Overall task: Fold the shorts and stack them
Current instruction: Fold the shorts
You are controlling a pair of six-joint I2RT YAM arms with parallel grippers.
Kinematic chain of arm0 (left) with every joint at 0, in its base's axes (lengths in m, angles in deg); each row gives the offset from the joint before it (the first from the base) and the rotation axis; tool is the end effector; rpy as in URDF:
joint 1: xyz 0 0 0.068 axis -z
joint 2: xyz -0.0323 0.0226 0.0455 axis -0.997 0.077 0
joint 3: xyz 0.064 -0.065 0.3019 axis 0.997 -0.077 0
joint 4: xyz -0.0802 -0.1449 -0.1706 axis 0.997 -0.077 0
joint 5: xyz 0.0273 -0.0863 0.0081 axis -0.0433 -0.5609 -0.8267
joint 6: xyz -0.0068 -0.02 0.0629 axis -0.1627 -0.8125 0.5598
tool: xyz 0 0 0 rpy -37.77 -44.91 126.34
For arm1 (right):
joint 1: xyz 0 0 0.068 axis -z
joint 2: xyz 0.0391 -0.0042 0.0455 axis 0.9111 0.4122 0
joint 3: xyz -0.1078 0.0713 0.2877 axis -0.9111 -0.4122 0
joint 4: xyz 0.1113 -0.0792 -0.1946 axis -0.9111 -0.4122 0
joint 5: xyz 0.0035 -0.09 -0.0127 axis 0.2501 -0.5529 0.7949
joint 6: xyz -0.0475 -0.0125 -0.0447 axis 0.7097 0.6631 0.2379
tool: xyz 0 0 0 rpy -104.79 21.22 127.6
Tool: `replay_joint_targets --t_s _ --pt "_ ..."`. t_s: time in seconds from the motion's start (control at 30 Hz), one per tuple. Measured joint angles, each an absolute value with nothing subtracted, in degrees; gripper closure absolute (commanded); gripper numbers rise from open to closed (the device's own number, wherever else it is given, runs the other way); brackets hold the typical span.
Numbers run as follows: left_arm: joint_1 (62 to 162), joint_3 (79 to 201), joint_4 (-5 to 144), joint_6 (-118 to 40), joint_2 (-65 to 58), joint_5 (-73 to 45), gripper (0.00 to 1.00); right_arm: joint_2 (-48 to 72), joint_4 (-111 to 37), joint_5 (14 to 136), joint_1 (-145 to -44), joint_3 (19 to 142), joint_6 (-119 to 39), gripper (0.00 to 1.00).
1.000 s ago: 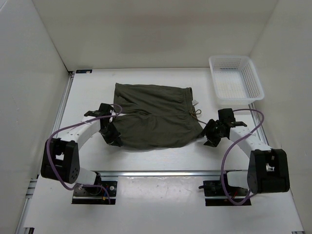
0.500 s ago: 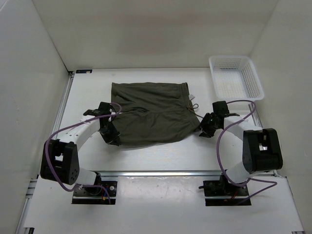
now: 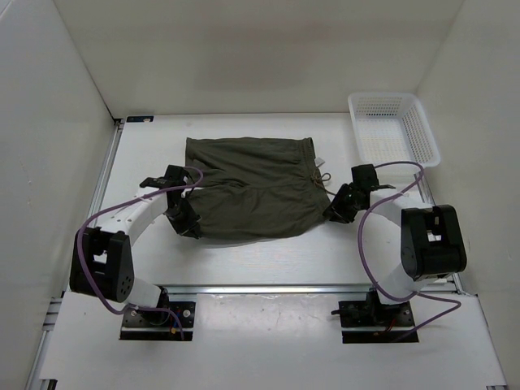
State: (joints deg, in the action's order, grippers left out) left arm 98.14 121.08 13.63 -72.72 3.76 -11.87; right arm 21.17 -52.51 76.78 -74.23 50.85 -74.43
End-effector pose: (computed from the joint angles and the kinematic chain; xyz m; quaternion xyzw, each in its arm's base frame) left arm 0.2092 -0.0523 0.2378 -0.2757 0.9580 -0.0751 0.0254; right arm 0.2789 0.0510 0.2015 0.2508 0.9298 0.1836 0.1973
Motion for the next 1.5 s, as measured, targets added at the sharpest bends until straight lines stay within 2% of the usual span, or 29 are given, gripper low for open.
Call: replay_joint_targets --t_s 0.07,0.1,0.2,0.23,0.47,0.77,0.93,1.1,1.27,1.5 --pt "98.14 121.08 13.58 -72.68 3.76 -11.78 0.90 21.58 -52.10 76.94 -74.50 51.27 -74.32 0.67" --pt "98.14 121.08 13.56 -72.66 3.78 -11.72 0.90 21.58 -51.86 76.81 -74.74 51.38 -74.43 0.78" --pt "98.14 121.08 13.52 -72.55 3.78 -11.43 0.90 21.65 -51.38 75.80 -75.09 51.71 -74.19 0.97" --pt "98.12 121.08 13.50 -72.51 3.78 -11.32 0.90 21.69 -51.53 75.49 -75.20 51.90 -74.25 1.00" --pt "96.11 121.72 11.97 -71.19 3.61 -10.82 0.90 19.64 -54.52 72.48 -75.50 52.41 -73.03 1.00" --pt "95.47 121.83 8.38 -70.98 -5.66 -11.06 0.90 2.74 -66.87 69.35 -75.87 52.03 -69.88 1.00" --pt "95.50 131.18 4.32 -70.21 -4.59 -10.99 0.90 0.73 -74.13 67.78 -75.87 58.33 -68.44 1.00" --pt "95.25 152.71 3.64 -67.67 7.69 -8.50 0.90 8.20 -75.79 65.88 -75.85 71.53 -67.26 1.00" --pt "93.92 173.85 3.18 -64.96 24.96 -7.72 0.90 19.72 -75.24 64.26 -75.85 83.53 -66.47 1.00" --pt "90.05 195.81 1.34 -63.04 48.83 -10.23 0.90 38.48 -74.81 64.06 -75.85 101.04 -65.71 1.00"
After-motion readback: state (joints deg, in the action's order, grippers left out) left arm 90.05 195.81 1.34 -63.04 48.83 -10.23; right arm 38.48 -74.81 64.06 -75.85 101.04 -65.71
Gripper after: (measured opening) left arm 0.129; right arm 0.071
